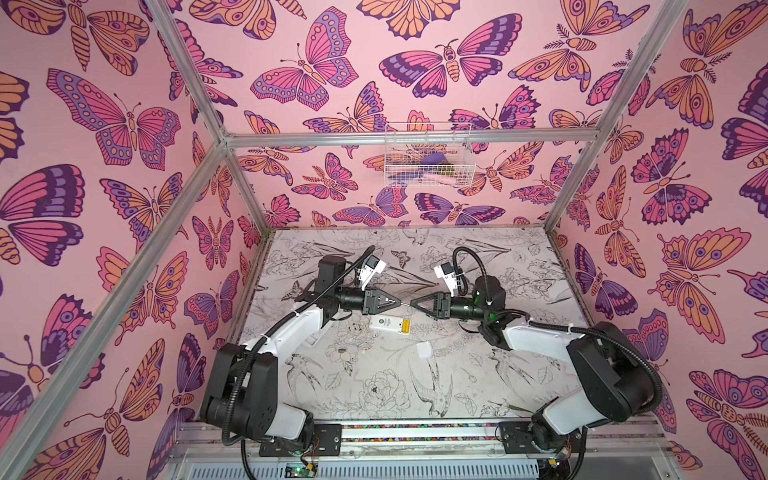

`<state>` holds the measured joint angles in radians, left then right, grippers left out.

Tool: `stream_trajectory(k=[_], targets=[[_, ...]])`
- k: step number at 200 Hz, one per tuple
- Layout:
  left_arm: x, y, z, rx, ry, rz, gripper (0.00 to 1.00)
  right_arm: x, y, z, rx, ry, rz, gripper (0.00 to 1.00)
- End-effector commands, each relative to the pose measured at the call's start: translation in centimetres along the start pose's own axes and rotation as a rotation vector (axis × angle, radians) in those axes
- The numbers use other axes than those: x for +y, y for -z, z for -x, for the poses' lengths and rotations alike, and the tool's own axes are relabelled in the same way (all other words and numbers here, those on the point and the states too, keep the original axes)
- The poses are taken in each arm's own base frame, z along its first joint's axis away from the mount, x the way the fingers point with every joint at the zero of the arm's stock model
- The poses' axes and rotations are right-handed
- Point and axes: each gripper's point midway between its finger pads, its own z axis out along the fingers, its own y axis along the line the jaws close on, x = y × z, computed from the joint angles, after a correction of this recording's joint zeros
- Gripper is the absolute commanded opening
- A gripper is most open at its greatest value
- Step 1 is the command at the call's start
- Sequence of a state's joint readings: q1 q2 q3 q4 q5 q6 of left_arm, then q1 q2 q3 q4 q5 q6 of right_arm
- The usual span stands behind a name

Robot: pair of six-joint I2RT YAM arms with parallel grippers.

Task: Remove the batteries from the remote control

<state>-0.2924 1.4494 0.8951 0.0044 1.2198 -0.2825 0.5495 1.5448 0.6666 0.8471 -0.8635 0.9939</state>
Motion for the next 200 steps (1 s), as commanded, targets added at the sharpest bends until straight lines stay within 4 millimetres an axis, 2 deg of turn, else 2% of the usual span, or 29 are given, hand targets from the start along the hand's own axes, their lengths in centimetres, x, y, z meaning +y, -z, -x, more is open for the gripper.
stream_trajectory(k=[1, 47, 77, 111, 114, 124, 164, 185, 200], targets=[[-0.4, -0.4, 0.0, 0.012, -0.015, -0.034, 0.00, 3.1, -0.8, -0.3, 0.022, 0.098, 0.102, 0.49], [-0.6, 0.2, 0.5, -0.002, -0.019, -0.039, 0.00, 3.7, -0.2, 0.0, -0.005, 0.129, 0.104, 0.58], [-0.8, 0.6, 0.9, -0.015, -0.025, -0.042, 0.00, 4.0, 0.1, 1.0, -0.047, 0.112, 0.133, 0.59], [-0.8, 1.1, 1.4, -0.035, -0.017, -0.040, 0.00, 3.6, 0.6, 1.9, -0.090, 0.080, 0.151, 0.56], [-0.7, 1.1, 1.5, -0.036, -0.014, -0.041, 0.00, 2.6, 0.3, 1.7, -0.083, 0.059, 0.137, 0.55], [-0.8, 1.1, 1.7, -0.039, -0.002, -0.042, 0.00, 2.1, -0.1, 1.5, -0.075, 0.045, 0.131, 0.53], [-1.5, 1.2, 1.9, -0.043, -0.018, -0.076, 0.00, 1.9, -0.2, 1.4, -0.080, 0.043, 0.142, 0.52], [-1.3, 1.6, 2.0, -0.056, -0.015, -0.062, 0.00, 2.0, -0.1, 1.2, -0.077, 0.049, 0.143, 0.52], [-0.9, 1.6, 1.9, -0.057, -0.010, -0.054, 0.00, 1.6, -0.5, 1.3, -0.083, 0.037, 0.131, 0.48]])
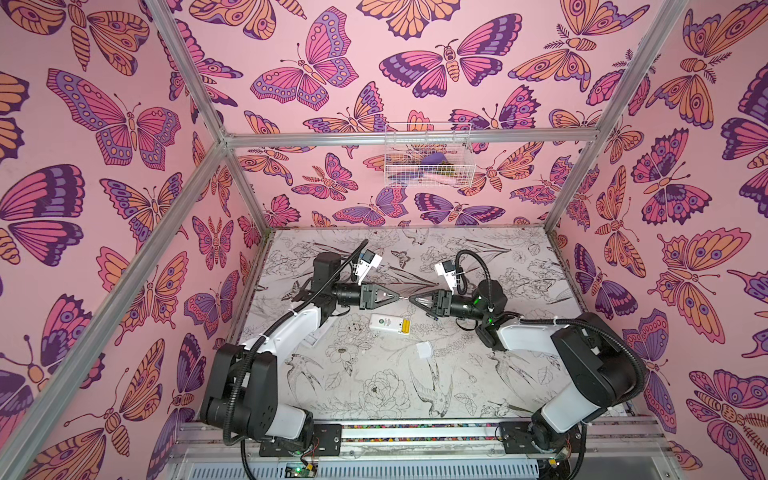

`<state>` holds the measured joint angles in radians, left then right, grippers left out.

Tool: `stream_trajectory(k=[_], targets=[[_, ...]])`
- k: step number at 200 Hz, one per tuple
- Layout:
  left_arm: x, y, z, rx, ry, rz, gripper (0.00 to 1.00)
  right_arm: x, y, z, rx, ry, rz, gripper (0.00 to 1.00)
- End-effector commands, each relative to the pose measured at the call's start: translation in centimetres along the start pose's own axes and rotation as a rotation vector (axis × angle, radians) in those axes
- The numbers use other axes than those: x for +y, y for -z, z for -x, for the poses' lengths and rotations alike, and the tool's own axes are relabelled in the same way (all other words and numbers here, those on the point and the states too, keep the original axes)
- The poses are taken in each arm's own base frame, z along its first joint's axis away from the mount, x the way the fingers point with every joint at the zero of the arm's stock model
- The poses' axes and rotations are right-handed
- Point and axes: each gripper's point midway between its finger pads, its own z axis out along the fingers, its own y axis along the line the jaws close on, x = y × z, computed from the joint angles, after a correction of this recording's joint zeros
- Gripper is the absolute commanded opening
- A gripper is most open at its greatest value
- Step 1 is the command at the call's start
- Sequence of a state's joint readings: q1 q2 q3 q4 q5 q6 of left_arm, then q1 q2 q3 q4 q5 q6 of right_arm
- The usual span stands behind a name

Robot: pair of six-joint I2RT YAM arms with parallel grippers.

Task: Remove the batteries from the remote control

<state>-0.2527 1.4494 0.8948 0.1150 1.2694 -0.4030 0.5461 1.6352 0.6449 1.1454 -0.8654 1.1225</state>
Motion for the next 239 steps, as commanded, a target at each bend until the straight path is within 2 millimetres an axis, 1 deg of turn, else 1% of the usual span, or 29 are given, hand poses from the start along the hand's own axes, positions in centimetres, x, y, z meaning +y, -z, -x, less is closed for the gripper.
stream_trajectory(k=[1, 34, 52, 65, 83, 115, 142, 173, 189, 211, 233, 239], targets=[[-0.5, 0.4, 0.2, -0.010, -0.034, -0.020, 0.00, 0.7, -0.4, 0.2, -0.020, 0.022, 0.028, 0.48], [0.5, 0.1, -0.4, -0.005, -0.013, -0.002, 0.00, 1.8, -2.2, -0.4, 0.012, 0.035, 0.070, 0.44], [0.8, 0.1, -0.9, -0.003, -0.010, 0.005, 0.00, 1.6, -2.8, -0.4, 0.004, 0.031, 0.067, 0.40], [0.7, 0.1, -1.1, -0.002, -0.012, 0.002, 0.00, 1.8, -3.0, -0.5, 0.004, 0.032, 0.081, 0.39], [0.5, 0.2, -1.0, -0.003, -0.019, -0.002, 0.00, 1.8, -2.7, -0.2, -0.009, 0.036, 0.082, 0.38], [0.9, 0.3, -1.2, -0.007, -0.012, 0.012, 0.00, 2.1, -1.7, 0.9, -0.054, 0.049, 0.074, 0.39], [1.4, 0.4, -1.1, -0.017, -0.005, 0.033, 0.00, 2.3, -1.3, 1.0, -0.058, 0.054, 0.074, 0.37], [1.7, 0.4, -1.0, -0.022, 0.004, 0.046, 0.00, 2.0, -1.5, 0.7, -0.045, 0.042, 0.073, 0.27], [1.7, 0.4, -1.0, -0.021, 0.003, 0.045, 0.00, 1.8, -1.6, 0.4, -0.035, 0.043, 0.073, 0.20], [1.8, 0.5, -0.8, -0.027, 0.003, 0.052, 0.00, 1.4, -1.6, 0.1, -0.029, 0.043, 0.066, 0.08], [2.2, 0.7, -0.4, -0.038, 0.002, 0.077, 0.00, 0.9, -1.2, 0.2, -0.035, 0.036, 0.053, 0.00], [2.3, 0.8, -0.2, -0.042, 0.001, 0.086, 0.09, 0.7, -1.0, 0.2, -0.038, 0.033, 0.048, 0.00]])
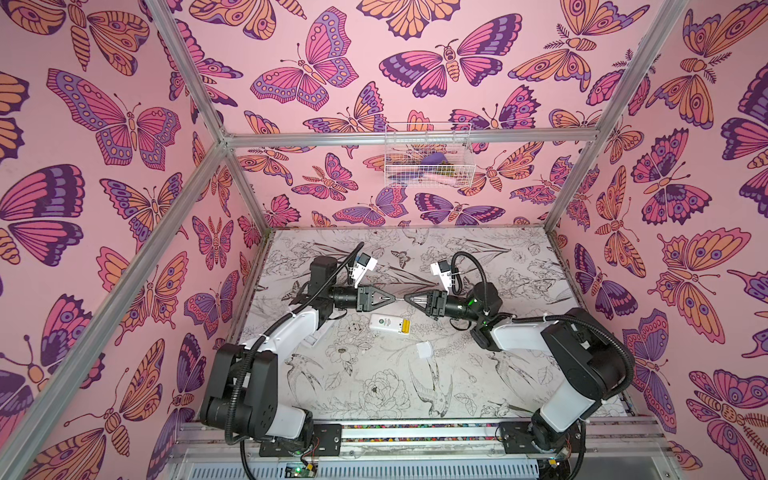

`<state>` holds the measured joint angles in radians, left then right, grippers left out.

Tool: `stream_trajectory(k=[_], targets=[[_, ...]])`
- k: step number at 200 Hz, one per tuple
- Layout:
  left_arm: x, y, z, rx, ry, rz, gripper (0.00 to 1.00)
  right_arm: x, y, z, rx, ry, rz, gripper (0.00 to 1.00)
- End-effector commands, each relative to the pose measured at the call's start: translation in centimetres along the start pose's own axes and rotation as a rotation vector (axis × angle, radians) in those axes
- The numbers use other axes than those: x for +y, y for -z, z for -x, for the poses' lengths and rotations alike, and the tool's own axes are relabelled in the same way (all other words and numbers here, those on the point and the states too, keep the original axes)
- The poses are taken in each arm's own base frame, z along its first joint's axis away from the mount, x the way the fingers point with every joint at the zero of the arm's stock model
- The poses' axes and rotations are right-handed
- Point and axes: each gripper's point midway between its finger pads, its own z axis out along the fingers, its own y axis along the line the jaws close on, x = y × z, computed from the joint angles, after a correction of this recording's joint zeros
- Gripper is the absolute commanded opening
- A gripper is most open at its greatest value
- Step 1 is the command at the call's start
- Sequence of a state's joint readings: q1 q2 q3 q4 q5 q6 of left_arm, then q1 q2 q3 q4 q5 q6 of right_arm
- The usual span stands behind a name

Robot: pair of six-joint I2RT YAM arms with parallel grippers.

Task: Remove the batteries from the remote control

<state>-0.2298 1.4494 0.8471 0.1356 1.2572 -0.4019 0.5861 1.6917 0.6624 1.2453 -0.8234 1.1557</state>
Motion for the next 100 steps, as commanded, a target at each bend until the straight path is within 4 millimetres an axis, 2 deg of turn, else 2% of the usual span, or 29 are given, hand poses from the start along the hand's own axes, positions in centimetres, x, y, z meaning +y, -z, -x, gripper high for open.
stream_trajectory(k=[1, 16, 29, 57, 60, 67, 100], targets=[[0.9, 0.2, 0.7, -0.029, -0.027, 0.059, 0.10, 0.3, 0.4, 0.3, -0.018, 0.022, 0.008, 0.00], [1.2, 0.7, 1.3, -0.039, -0.037, 0.089, 0.34, -0.2, 1.1, 0.2, -0.026, 0.016, -0.008, 0.00], [1.3, 1.3, 1.9, -0.044, -0.064, 0.116, 0.47, -0.5, 2.0, 0.4, -0.042, 0.005, -0.025, 0.00], [1.7, 3.2, 3.1, -0.059, -0.131, 0.182, 0.56, -0.7, 4.2, 0.7, -0.061, -0.005, -0.064, 0.00], [1.8, 3.2, 3.2, -0.058, -0.139, 0.194, 0.57, 0.0, 4.5, 1.0, -0.066, 0.014, -0.063, 0.00], [2.0, 3.5, 3.2, -0.047, -0.149, 0.213, 0.57, 0.1, 4.8, 0.8, -0.056, 0.029, -0.087, 0.00], [0.9, 3.9, 4.0, 0.022, -0.309, 0.242, 0.62, 1.0, 6.4, 0.1, -0.001, 0.115, -0.231, 0.00]])
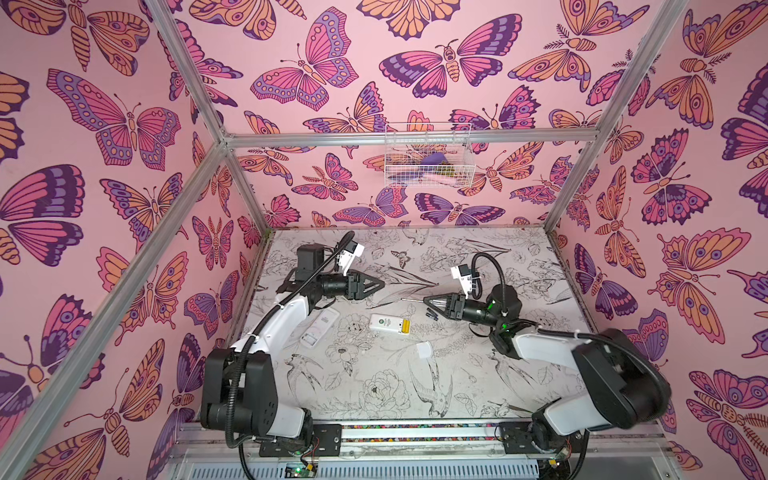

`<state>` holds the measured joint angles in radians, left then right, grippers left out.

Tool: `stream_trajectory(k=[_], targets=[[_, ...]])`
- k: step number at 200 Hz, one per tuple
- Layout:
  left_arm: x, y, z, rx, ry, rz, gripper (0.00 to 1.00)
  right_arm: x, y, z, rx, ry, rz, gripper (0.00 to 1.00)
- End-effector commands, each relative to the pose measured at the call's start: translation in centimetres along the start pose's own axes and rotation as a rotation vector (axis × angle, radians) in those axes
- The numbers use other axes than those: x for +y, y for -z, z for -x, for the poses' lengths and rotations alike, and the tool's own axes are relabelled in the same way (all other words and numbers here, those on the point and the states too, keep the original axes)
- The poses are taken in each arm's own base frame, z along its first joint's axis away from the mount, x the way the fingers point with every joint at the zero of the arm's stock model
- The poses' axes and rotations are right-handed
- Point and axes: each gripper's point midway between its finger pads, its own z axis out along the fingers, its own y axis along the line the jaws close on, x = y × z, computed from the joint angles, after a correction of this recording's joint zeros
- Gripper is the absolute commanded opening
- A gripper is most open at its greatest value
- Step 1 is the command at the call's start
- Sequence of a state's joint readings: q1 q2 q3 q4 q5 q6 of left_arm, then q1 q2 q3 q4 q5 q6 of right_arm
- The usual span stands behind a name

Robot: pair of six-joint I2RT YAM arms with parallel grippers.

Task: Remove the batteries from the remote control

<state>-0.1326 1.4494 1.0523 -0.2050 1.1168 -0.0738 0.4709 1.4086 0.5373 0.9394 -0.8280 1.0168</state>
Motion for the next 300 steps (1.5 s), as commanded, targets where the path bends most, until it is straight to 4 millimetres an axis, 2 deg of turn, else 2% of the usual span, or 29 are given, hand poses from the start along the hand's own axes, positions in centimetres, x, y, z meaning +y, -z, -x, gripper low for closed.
stream_trajectory(k=[1, 36, 60, 84, 104, 124, 151, 169, 210, 244, 300], targets=[[-0.5, 0.4, -0.4, 0.064, -0.141, 0.021, 0.62, 0.6, 1.0, -0.3, 0.043, 0.087, -0.088, 0.00], [-1.3, 0.7, 1.0, 0.121, -0.403, 0.059, 0.68, 1.5, 2.3, 0.3, 0.030, 0.088, -0.149, 0.00], [-0.9, 0.4, 0.6, 0.217, -0.594, 0.104, 0.70, 1.1, 2.4, 0.2, 0.046, 0.069, -0.177, 0.00], [0.9, 0.0, -2.2, 0.364, -0.783, 0.106, 0.85, 0.6, 2.5, -0.4, 0.091, 0.091, -0.212, 0.00], [3.9, -0.5, -5.2, 0.487, -0.844, 0.113, 0.86, -0.1, 2.9, -0.9, 0.143, 0.147, -0.270, 0.00], [5.1, -1.2, -8.4, 0.606, -0.936, 0.083, 0.87, -1.5, 3.8, -1.8, 0.214, 0.193, -0.381, 0.00], [6.5, -2.0, -11.9, 0.703, -0.945, 0.034, 0.87, -3.0, 4.3, -3.2, 0.329, 0.305, -0.512, 0.00], [7.3, -2.5, -13.3, 0.732, -0.919, 0.000, 0.87, -3.2, 3.5, -4.3, 0.397, 0.367, -0.523, 0.00], [9.5, -3.5, -14.8, 0.791, -0.887, -0.028, 0.85, -5.0, 1.8, -5.9, 0.523, 0.536, -0.583, 0.00], [10.8, -4.2, -15.3, 0.820, -0.872, -0.039, 0.84, -6.3, 1.3, -6.4, 0.574, 0.584, -0.591, 0.00], [12.4, -5.0, -16.1, 0.853, -0.853, -0.053, 0.83, -6.4, 0.1, -6.3, 0.545, 0.722, -0.523, 0.00]])
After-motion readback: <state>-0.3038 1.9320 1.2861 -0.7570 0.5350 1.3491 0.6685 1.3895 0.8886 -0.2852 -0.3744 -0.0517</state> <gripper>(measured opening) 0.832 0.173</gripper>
